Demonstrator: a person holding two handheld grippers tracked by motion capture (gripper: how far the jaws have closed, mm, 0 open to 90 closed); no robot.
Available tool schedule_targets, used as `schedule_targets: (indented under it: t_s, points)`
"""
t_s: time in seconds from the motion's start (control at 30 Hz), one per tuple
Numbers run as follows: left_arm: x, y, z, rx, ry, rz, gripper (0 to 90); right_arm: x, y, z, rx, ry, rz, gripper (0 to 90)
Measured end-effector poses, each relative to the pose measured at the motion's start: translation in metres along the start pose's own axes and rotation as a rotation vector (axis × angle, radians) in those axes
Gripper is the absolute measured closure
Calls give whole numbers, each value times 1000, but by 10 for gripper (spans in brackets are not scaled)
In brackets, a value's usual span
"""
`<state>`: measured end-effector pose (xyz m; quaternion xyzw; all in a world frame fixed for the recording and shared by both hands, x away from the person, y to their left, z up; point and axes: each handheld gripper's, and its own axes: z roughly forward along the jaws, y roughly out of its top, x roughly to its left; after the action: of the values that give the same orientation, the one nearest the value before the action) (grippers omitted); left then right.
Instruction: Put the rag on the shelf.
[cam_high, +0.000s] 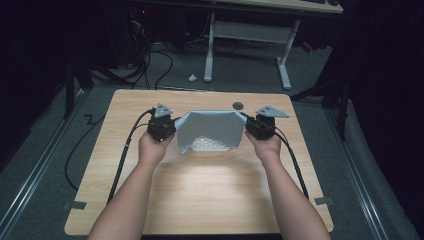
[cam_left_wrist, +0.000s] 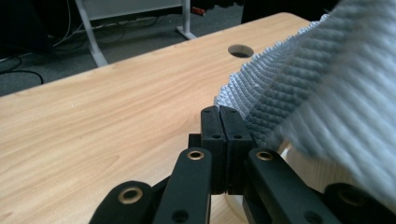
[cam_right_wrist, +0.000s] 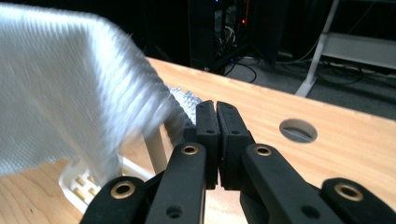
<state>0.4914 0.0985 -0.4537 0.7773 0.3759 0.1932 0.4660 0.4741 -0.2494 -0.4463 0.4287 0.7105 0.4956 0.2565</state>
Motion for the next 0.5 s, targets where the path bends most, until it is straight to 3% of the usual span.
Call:
schedule_targets:
  t_s: [0.23, 0.5]
  points:
    - [2, -11, 3, 16, -8, -17, 893, 0, -16, 3, 16, 4, 17, 893]
    - [2, -15, 2, 8, -15, -34, 889, 0, -20, 5, 28, 4, 16, 892]
